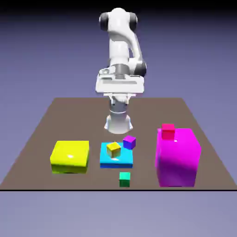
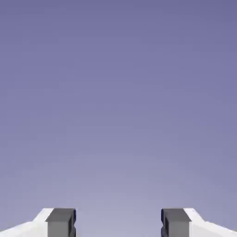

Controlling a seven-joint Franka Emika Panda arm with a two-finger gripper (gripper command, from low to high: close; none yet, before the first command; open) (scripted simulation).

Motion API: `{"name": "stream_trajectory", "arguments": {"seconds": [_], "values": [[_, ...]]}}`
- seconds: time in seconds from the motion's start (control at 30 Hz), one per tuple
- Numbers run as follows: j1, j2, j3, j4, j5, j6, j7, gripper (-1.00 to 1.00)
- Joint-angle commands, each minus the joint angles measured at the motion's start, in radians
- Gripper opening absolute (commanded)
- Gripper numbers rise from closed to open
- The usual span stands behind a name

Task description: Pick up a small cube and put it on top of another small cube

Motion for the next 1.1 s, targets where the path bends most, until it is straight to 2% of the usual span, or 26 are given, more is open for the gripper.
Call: {"name": "stream_trajectory", "arguments": {"seconds": [0.0, 0.77, 0.97, 1.0, 1.07], "values": [[-0.003, 0.036, 0.004, 0.019, -0.003, -0.016, 0.008, 0.00], [-0.067, 0.862, 0.102, 0.455, -0.064, -0.380, 0.197, 0.00], [-0.040, 1.041, 0.069, 0.488, -0.094, -0.234, 0.219, 0.00], [-0.040, 1.041, 0.069, 0.488, -0.094, -0.234, 0.219, -1.00], [-0.046, 1.005, 0.076, 0.482, -0.088, -0.264, 0.214, -1.00]]}}
